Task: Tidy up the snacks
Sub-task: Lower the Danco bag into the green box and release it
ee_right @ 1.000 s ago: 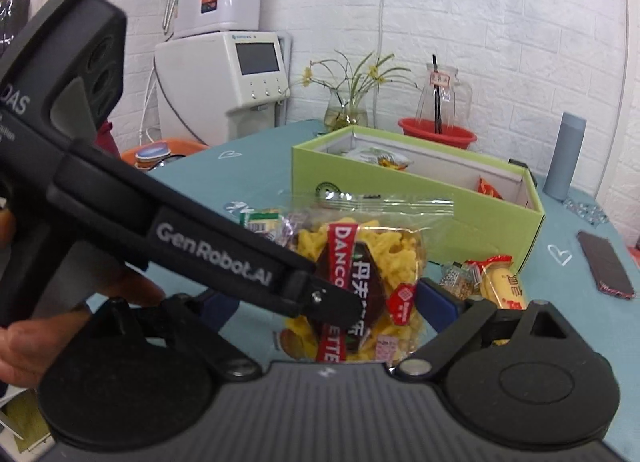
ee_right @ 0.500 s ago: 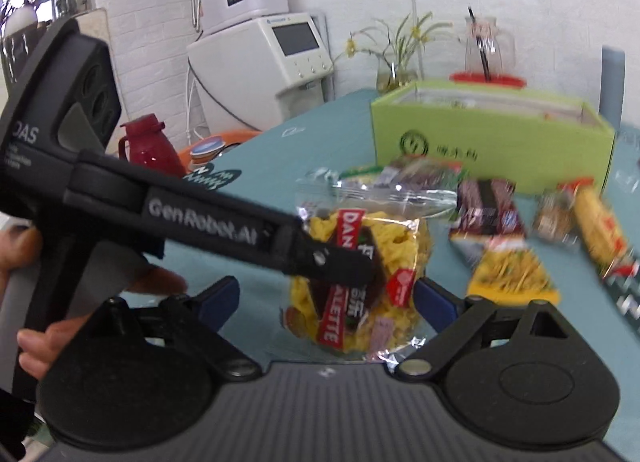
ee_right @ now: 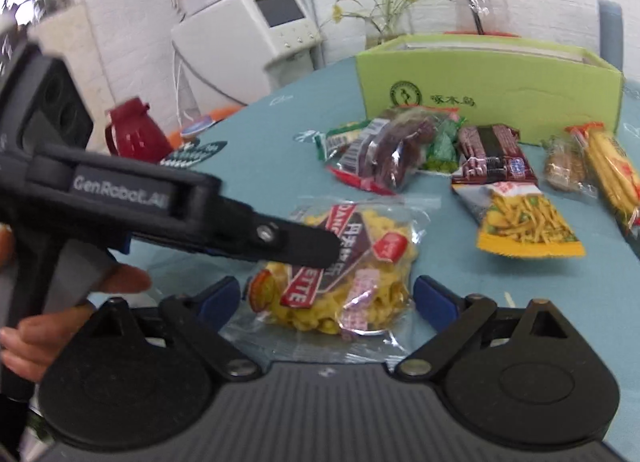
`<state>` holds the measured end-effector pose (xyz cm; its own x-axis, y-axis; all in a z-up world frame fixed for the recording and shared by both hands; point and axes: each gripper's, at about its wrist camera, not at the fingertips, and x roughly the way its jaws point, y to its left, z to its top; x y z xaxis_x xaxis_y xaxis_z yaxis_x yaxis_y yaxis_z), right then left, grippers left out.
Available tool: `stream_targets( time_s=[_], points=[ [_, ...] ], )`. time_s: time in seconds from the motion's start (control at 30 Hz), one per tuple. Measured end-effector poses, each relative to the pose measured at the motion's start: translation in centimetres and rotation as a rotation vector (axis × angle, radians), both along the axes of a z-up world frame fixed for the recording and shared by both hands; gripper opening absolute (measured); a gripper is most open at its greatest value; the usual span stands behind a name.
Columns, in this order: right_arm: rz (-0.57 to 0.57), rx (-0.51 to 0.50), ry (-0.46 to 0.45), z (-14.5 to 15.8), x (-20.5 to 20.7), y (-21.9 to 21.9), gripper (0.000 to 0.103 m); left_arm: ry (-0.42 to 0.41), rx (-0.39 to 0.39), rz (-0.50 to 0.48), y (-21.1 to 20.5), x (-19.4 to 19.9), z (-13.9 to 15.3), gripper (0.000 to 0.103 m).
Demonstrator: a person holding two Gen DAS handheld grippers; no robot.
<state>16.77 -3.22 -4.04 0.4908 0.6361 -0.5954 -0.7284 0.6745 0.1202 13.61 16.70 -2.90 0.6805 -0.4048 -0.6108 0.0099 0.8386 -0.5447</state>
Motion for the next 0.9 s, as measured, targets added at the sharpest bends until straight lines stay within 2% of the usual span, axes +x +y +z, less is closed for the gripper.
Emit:
stream_targets(
  time_s=[0.07,0.1,0.2,0.27,0.4,0.53,0.6,0.73,0.87,0.9],
  points=[
    [0.017,-0.059,-0.060,0.3,-0.8,0.9,0.086,-0.011,0.085,0.008,-0.7,-0.4,0.2,0.026],
    [0.019,-0.061,-0.069,0.7,-0.9,0.9,0.083,-0.006,0.082,0.018,-0.6,-0.4,0.4,0.023],
    [0.012,-0.033,-0.081,1.8,-0.3,0.0,0.081,-0.015,0.034,0.051,0.3,-0.1,1.5,0.011],
    [-0.008,-0.009,-0.110,3.0,0.1,-0.4,0.081,-0.037,0.004,0.055,0.5,0.5,2.8,0.010],
    [-0.047,0.017,-0.191,5.8,3.1,-0.7,0.082,-0.119,0.029,0.041,-0.4,3.9,6.2,0.011],
    [-0.075,0.003,-0.290,9.2,8.6,-0.4,0.083,-0.196,0.062,0.016,-1.4,10.3,10.1,0.012],
    [-0.089,-0.005,-0.312,10.6,11.8,-0.2,0.084,-0.229,0.089,-0.001,-2.1,14.1,11.9,0.014],
    [-0.104,-0.030,-0.283,11.7,18.7,0.5,0.084,-0.233,0.157,-0.014,-3.2,21.4,13.4,0.014],
    [-0.105,-0.045,-0.188,10.2,24.1,0.8,0.083,-0.164,0.200,-0.023,-3.9,27.4,11.6,0.016],
    [-0.102,-0.040,-0.160,9.6,25.1,0.7,0.083,-0.144,0.201,-0.028,-3.9,28.3,10.7,0.021]
  ],
)
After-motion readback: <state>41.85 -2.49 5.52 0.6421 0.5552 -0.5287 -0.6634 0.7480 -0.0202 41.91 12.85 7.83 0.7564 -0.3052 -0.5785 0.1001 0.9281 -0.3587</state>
